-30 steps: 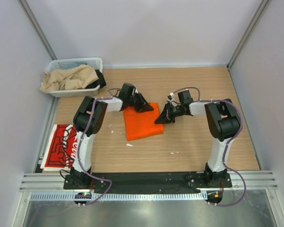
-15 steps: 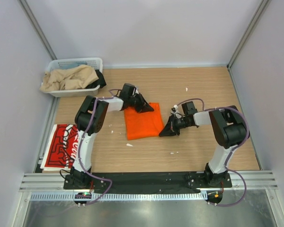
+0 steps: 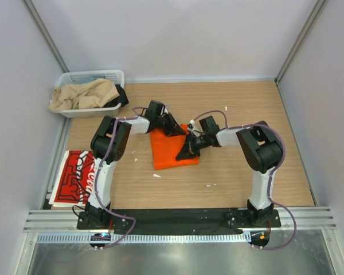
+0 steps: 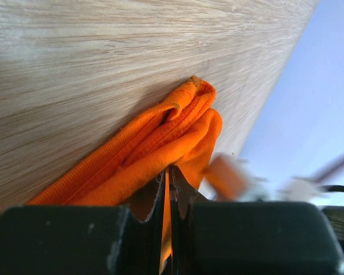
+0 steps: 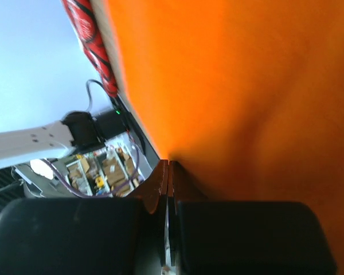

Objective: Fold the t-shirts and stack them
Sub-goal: Fold the tshirt

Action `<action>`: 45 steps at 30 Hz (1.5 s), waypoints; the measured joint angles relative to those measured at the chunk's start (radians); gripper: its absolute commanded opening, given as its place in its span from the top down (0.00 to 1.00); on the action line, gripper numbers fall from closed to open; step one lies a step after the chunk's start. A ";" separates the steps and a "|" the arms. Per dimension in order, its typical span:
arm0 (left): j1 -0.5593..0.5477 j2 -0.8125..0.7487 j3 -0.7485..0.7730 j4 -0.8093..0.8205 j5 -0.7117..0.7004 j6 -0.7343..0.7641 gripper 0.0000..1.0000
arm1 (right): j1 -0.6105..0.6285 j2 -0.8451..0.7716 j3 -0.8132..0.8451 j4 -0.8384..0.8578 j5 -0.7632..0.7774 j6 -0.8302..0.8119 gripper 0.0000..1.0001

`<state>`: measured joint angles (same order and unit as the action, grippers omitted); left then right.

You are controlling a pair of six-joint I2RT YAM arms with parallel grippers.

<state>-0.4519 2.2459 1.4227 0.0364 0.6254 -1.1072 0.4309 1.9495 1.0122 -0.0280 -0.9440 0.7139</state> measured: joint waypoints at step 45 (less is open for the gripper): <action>0.227 -0.241 -0.274 -0.139 0.019 0.206 0.94 | -0.188 0.432 0.399 0.466 0.016 0.482 0.97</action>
<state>-0.2249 2.0048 1.1492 -0.1028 0.6449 -0.9012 0.2424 2.3814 1.4109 0.4381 -0.9283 1.1957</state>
